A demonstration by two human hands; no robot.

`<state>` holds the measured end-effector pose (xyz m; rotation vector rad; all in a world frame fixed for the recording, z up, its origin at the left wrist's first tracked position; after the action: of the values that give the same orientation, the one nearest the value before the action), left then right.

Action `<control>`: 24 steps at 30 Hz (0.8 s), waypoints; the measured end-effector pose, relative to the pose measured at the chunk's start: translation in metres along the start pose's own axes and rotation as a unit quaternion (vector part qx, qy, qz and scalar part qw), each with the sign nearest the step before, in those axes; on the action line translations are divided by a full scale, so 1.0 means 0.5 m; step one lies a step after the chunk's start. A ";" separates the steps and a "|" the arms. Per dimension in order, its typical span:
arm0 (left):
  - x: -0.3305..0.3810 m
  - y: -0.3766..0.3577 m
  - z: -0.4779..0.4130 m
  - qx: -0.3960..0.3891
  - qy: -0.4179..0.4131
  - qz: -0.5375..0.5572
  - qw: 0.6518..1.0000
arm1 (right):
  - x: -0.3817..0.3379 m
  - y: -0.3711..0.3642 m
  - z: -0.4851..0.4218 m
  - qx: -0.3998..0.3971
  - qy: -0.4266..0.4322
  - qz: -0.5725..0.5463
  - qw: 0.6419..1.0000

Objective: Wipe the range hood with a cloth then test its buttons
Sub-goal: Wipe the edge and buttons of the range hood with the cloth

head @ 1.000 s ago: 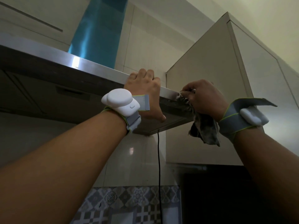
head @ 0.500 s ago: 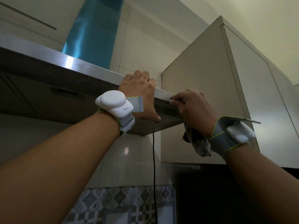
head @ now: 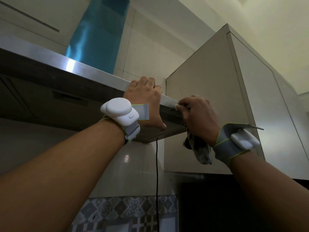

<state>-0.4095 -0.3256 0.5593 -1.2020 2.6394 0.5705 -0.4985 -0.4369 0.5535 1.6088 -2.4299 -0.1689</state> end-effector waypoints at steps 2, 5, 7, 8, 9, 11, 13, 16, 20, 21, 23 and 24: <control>0.000 -0.002 -0.001 0.004 -0.001 -0.004 1.000 | -0.006 0.003 -0.004 -0.003 0.012 0.001 1.000; -0.002 -0.003 -0.003 0.004 -0.004 -0.005 1.000 | -0.001 0.023 -0.020 0.021 0.011 -0.023 0.999; -0.003 -0.003 -0.003 0.008 -0.001 -0.008 1.000 | -0.003 0.035 -0.036 0.034 0.016 -0.029 0.999; -0.002 -0.004 -0.003 0.010 -0.001 -0.012 1.000 | -0.007 0.032 -0.044 0.024 0.020 -0.020 0.999; -0.001 -0.004 -0.002 0.012 0.000 -0.013 1.000 | -0.013 0.026 -0.052 0.006 0.026 0.000 1.000; -0.001 -0.003 -0.002 0.016 0.000 -0.013 1.000 | -0.018 0.010 -0.062 -0.032 0.031 0.046 0.998; -0.001 -0.002 -0.001 0.018 -0.001 -0.013 1.000 | 0.000 0.005 -0.067 -0.057 0.014 0.073 0.996; -0.003 0.000 -0.001 0.018 -0.001 -0.005 1.000 | 0.050 0.004 -0.063 -0.090 -0.025 0.095 0.991; 0.001 0.004 0.002 0.019 -0.003 0.001 1.000 | 0.112 0.019 -0.050 -0.143 -0.072 0.077 0.984; 0.001 0.005 0.002 0.021 -0.004 0.000 1.000 | 0.116 0.029 -0.048 -0.132 -0.074 0.071 0.986; 0.000 0.006 0.002 0.022 -0.001 0.001 1.000 | 0.104 0.043 -0.041 -0.092 -0.062 0.052 0.992; -0.001 0.005 0.001 0.021 0.000 0.000 1.000 | 0.091 0.043 -0.037 -0.074 -0.052 0.040 0.995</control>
<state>-0.4112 -0.3235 0.5597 -1.1894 2.6378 0.5113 -0.5302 -0.4700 0.5817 1.4719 -2.4886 -0.4193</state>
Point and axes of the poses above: each hand's wrist, its own z-axis away from the middle knuckle, its own y-axis out of the back of the hand, x = y × z, the point moved 9 cm from there along -z, towards the middle knuckle, and after that the axes turned 12 degrees about -x, right-handed, at the moved point
